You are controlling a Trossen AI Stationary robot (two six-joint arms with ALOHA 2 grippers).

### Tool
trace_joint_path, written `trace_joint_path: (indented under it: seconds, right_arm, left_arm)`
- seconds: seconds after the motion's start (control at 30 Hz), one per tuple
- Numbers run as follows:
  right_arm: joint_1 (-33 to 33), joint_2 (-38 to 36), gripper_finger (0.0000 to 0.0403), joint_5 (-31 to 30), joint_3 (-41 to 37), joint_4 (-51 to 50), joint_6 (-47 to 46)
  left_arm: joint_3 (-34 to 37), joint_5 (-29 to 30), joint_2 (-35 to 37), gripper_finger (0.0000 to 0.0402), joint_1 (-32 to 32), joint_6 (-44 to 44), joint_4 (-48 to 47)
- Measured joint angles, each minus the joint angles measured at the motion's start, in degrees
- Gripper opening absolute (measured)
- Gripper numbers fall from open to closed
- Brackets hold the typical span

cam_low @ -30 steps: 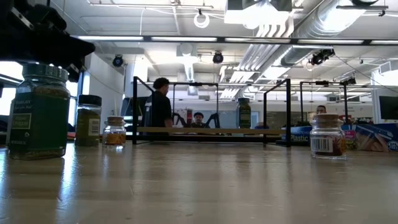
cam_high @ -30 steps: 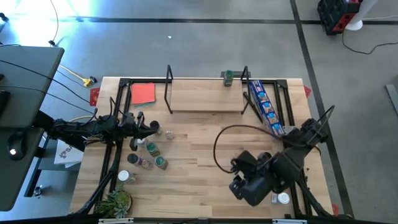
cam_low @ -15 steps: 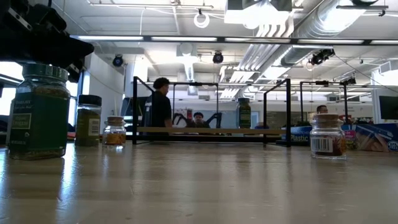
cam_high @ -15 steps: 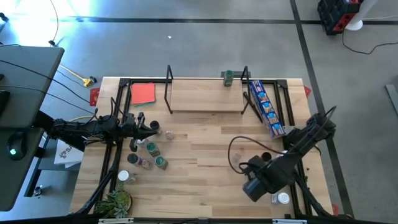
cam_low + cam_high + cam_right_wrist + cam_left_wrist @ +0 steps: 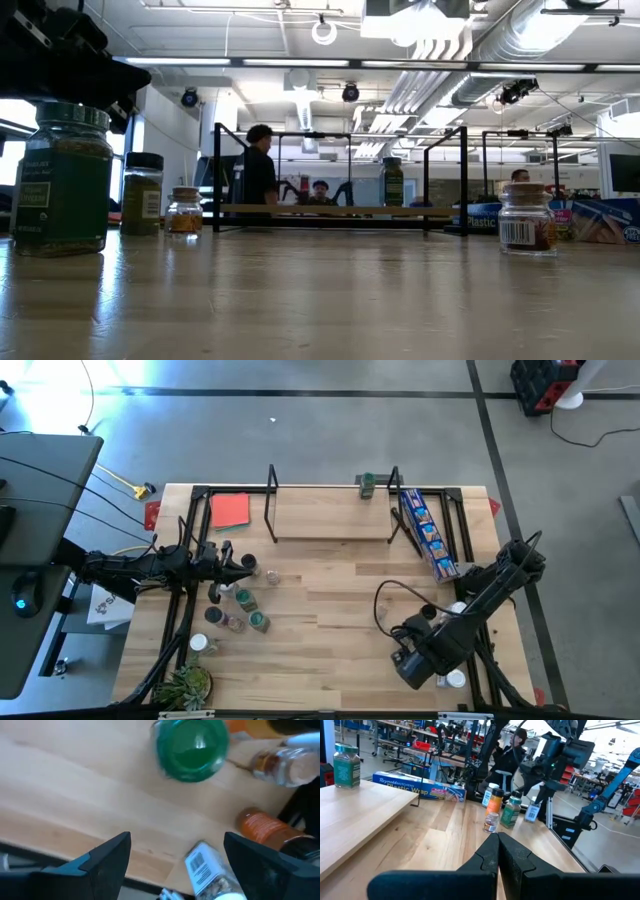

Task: Shelf spices
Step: Put the green seasoning bottle on the shelf aligned with the other green seasoning bottle

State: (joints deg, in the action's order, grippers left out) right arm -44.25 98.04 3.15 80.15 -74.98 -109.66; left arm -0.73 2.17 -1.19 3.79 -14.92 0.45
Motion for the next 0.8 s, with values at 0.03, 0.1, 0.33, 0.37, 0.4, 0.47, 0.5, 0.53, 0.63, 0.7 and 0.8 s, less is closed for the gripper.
trace_joint_path:
  seconds: [0.03,0.1,0.33,0.37,0.4,0.47,0.5,0.53,0.63,0.7,0.8]
  right_arm:
    - [0.1,0.0,0.0315,-0.5,-0.4,0.2,0.0]
    - [0.5,0.0,0.0315,-1.7,-1.5,0.7,-0.8]
    - [4.6,0.0,0.0315,-2.9,-5.3,2.7,3.7]
    - [5.4,0.0,0.0315,-3.0,-5.7,2.7,5.1]
    - [6.2,0.0,0.0315,-3.0,-6.2,2.8,6.2]
    - [7.6,0.0,0.0314,-2.9,-7.2,3.2,8.6]
    - [8.3,0.0,0.0314,-2.9,-7.5,3.3,9.9]
    - [9.0,0.0,0.0314,-2.8,-7.9,3.7,11.4]
    - [10.8,0.0,0.0313,-2.5,-8.9,5.3,15.8]
    - [11.6,0.0,0.0307,-1.6,-9.4,6.4,17.5]
    - [12.3,0.0,0.0287,0.6,-9.9,7.3,20.0]
  left_arm:
    - [0.0,0.0,0.0,0.0001,0.0,0.0,0.0]
    - [0.0,0.0,0.0,0.0001,0.0,0.0,0.0]
    - [0.0,0.0,0.0,0.0001,0.0,0.0,0.0]
    - [0.0,0.0,0.0,0.0001,0.0,0.0,0.0]
    - [0.0,0.0,0.0,0.0001,0.0,-0.1,0.0]
    - [0.0,0.0,0.0,0.0001,0.0,-0.4,0.0]
    - [0.0,0.0,0.0,0.0001,0.0,-0.8,0.0]
    - [0.0,0.0,0.0,0.0001,0.0,-1.0,0.0]
    - [0.0,-0.1,0.0,0.0001,0.0,-1.0,0.0]
    - [0.0,-0.1,0.0,0.0001,0.0,-1.0,0.0]
    - [0.0,-0.1,0.0,0.0001,0.0,-1.1,0.0]
